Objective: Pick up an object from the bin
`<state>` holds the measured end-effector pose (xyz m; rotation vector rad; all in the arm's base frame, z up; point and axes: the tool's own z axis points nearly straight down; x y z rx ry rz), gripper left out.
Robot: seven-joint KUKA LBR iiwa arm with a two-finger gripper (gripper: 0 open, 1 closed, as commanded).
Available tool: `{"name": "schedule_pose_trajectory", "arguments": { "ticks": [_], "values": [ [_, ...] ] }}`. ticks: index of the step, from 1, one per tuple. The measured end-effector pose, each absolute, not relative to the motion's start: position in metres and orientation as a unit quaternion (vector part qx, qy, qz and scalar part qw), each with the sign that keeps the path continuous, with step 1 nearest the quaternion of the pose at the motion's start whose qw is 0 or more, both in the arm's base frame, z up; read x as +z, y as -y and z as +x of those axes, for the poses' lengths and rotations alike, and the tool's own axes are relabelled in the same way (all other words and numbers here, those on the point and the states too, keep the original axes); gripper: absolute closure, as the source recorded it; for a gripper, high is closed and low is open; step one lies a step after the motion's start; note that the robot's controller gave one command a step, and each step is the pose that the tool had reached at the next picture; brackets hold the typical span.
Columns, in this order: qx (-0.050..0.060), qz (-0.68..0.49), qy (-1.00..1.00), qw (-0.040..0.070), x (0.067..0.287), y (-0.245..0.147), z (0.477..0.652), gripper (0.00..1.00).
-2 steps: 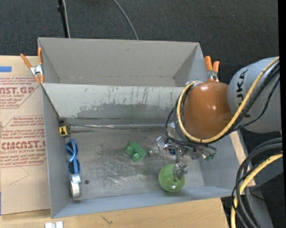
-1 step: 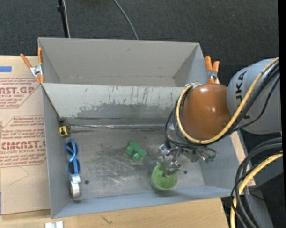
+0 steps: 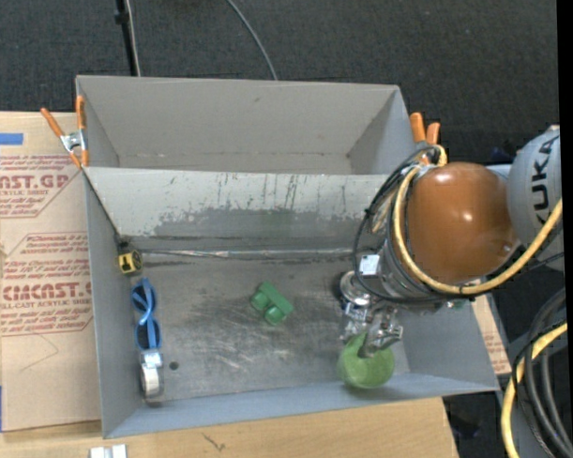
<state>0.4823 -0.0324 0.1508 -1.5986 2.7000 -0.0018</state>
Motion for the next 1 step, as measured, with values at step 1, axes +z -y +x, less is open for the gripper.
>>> {"name": "schedule_pose_trajectory", "arguments": {
  "ticks": [1],
  "values": [
    [-0.001, -0.514, -0.858, 0.004, 0.2233, 0.0254, 0.4851, 1.00]
  ]
}}
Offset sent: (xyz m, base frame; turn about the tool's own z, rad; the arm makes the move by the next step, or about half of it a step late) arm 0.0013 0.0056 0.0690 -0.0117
